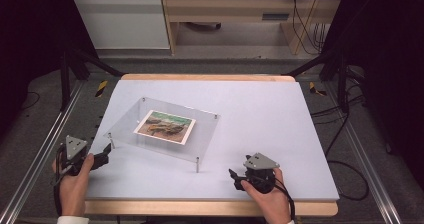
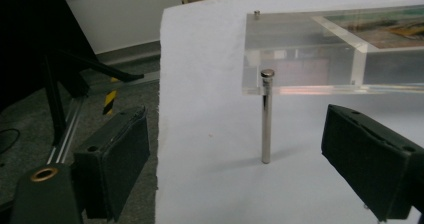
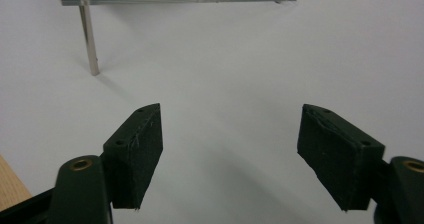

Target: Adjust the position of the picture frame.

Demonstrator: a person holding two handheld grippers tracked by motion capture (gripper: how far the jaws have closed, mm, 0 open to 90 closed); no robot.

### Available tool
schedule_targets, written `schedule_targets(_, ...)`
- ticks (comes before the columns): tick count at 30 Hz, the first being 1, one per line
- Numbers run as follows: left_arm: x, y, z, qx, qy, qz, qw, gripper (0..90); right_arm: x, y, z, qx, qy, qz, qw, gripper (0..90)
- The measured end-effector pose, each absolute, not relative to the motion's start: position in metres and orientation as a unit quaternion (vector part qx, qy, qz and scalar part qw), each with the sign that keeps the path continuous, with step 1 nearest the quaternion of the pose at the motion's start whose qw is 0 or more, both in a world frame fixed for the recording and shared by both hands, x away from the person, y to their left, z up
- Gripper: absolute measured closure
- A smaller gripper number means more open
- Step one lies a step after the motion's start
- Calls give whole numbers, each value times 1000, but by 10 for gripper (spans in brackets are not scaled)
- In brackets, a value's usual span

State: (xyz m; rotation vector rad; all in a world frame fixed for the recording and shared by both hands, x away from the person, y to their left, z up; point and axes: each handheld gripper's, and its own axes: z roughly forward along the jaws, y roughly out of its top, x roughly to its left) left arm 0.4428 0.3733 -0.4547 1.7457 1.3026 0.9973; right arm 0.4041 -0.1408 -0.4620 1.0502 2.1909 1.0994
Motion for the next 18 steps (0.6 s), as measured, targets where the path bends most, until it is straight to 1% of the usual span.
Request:
schedule_targets(6, 445, 377, -456, 673, 514, 378, 375, 108, 398, -120, -469, 367, 799, 412, 238, 254)
schedule_targets(10, 445, 383, -456, 662, 525, 369, 387, 88, 394, -110, -471, 372, 791, 429, 230, 253)
schedule_targets(13, 445, 386, -456, 652, 533, 367, 395, 82, 392, -104, -473, 379, 784, 444, 213, 255)
schedule_targets(15, 445, 386, -456, 651, 537, 349, 407, 76, 392, -100, -474, 380, 780, 453, 204, 276)
schedule_targets(18, 445, 384, -456, 656, 534, 332, 418, 71, 392, -92, -475, 378, 777, 471, 179, 310)
